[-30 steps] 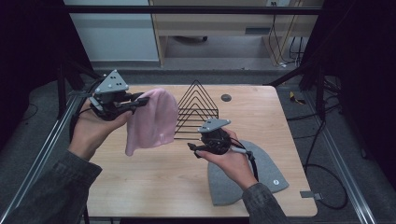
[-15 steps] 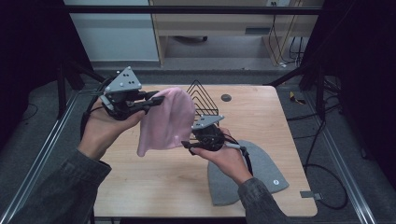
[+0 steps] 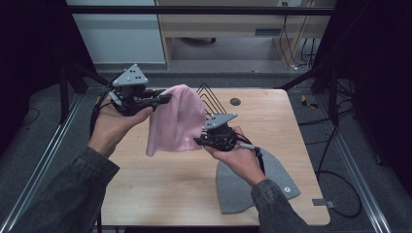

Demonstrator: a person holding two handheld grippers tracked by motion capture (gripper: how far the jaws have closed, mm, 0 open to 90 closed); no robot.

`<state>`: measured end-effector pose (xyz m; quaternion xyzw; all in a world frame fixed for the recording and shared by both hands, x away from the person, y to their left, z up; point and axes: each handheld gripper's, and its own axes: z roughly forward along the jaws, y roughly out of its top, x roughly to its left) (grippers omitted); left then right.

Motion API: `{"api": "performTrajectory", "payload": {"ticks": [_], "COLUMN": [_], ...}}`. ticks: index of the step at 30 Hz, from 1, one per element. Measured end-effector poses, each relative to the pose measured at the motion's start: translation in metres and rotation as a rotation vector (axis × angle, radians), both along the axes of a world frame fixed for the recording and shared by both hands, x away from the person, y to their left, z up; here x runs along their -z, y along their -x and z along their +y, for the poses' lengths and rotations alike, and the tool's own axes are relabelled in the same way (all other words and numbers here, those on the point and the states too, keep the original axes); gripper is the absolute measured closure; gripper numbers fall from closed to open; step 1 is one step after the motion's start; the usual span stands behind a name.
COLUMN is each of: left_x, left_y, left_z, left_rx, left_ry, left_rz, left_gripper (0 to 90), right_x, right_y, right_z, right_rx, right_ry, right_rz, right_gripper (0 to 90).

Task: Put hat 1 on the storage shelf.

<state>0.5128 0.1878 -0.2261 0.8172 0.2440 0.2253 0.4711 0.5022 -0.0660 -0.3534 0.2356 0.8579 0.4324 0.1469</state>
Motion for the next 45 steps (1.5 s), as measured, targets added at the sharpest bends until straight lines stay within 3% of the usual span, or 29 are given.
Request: {"api": "performTrajectory", "payload": {"ticks": [3, 7, 15, 24, 30, 36, 45], "left_x": [-0.004, -0.01, -0.023, -0.04, -0.045, -0.033, -0.019], "left_y": [-0.015, -0.027, -0.048, -0.077, -0.1, -0.128, -0.145], "left_z": [-0.002, -0.006, -0.013, -0.028, -0.034, -0.042, -0.052], "left_rx": [-0.001, -0.004, -0.037, -0.077, -0.082, -0.079, -0.065], "left_ry": [0.033, 0.037, 0.098, 0.063, 0.08, 0.13, 0.109], "left_rz": [0.008, 0.007, 0.024, 0.022, 0.007, 0.038, 0.048], "left_gripper": [78.8, 78.8, 78.5, 77.9, 77.8, 77.7, 77.6], "right_x": [-0.011, -0.026, -0.057, -0.08, -0.085, -0.081, -0.069], "right_y": [-0.006, -0.012, -0.029, -0.052, -0.073, -0.091, -0.106], "right_z": [-0.006, -0.013, -0.032, -0.049, -0.057, -0.06, -0.065], "right_rx": [0.003, 0.009, 0.052, 0.114, 0.167, 0.218, 0.252], "right_ry": [0.012, 0.011, -0.037, -0.084, -0.095, -0.076, -0.07], "right_rz": [0.001, -0.012, -0.006, 0.013, 0.008, 0.004, 0.007], "right_gripper": [83.4, 83.6, 83.9, 84.0, 84.0, 84.0, 84.0]}}
